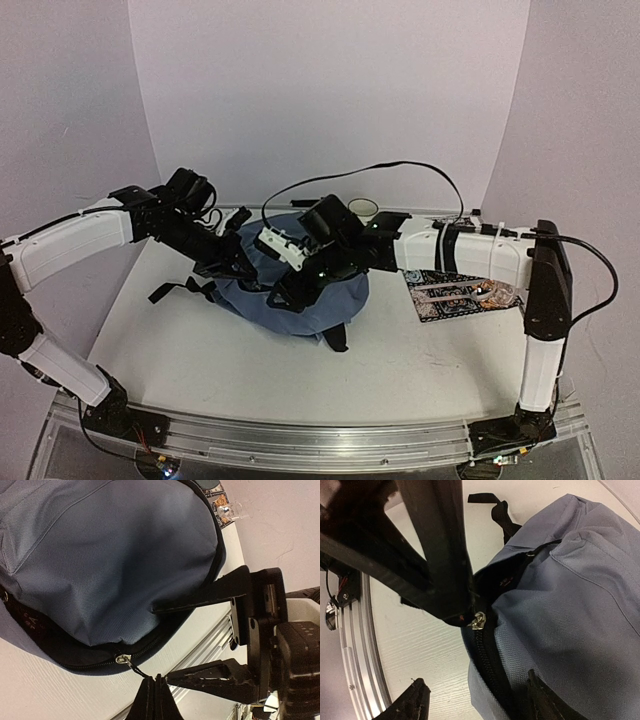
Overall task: Pack the student bag
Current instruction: Hold the largest pocket of the student bag, then zip the largest pocket of the bag in the student bag.
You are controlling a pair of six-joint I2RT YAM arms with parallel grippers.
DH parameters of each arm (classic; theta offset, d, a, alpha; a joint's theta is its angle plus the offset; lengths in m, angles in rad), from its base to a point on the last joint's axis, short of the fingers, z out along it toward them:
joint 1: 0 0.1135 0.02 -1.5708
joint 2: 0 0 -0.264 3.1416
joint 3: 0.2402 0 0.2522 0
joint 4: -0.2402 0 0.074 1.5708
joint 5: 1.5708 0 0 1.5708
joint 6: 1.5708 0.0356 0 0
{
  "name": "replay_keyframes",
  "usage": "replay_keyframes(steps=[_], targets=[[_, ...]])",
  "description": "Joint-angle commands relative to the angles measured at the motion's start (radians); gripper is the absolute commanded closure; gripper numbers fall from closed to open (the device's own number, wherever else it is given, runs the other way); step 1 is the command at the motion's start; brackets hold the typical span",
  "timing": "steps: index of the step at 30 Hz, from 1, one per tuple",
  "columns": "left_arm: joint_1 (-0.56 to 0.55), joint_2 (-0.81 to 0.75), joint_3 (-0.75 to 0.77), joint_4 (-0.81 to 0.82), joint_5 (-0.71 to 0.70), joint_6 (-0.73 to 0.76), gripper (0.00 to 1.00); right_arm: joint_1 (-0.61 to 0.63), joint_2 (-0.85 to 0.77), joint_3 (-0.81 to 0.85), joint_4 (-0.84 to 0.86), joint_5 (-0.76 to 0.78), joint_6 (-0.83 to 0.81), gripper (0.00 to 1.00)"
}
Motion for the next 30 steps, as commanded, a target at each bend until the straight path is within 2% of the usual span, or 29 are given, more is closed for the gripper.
replay_keyframes(steps=[1, 4, 5, 7, 10, 14, 25, 30], targets=[[-0.004, -0.080, 0.087, 0.086, 0.061, -0.026, 1.00, 0.002, 0.005, 0.019, -0.016, 0.067, -0.080, 0.37], [-0.003, -0.086, 0.086, 0.084, 0.028, -0.022, 1.00, 0.002, 0.005, 0.011, -0.019, 0.077, -0.096, 0.44], [-0.002, -0.088, 0.079, 0.083, 0.012, -0.020, 1.00, 0.002, 0.003, 0.008, -0.022, 0.075, -0.097, 0.49], [-0.002, -0.091, 0.062, 0.083, -0.020, -0.021, 1.00, 0.002, -0.002, 0.000, -0.031, 0.071, -0.097, 0.66], [-0.002, -0.088, 0.035, 0.080, -0.062, -0.023, 1.00, 0.002, -0.019, -0.025, -0.041, 0.078, -0.100, 0.84], [0.001, -0.080, 0.001, 0.049, -0.195, -0.008, 1.00, 0.001, -0.062, -0.060, -0.057, 0.093, -0.107, 0.99], [0.041, 0.046, -0.099, -0.029, -0.609, 0.052, 1.00, 0.002, -0.199, -0.135, -0.060, 0.087, -0.103, 1.00], [0.077, 0.082, -0.134, -0.032, -0.721, 0.055, 1.00, 0.001, -0.261, -0.195, -0.062, 0.120, -0.100, 1.00]])
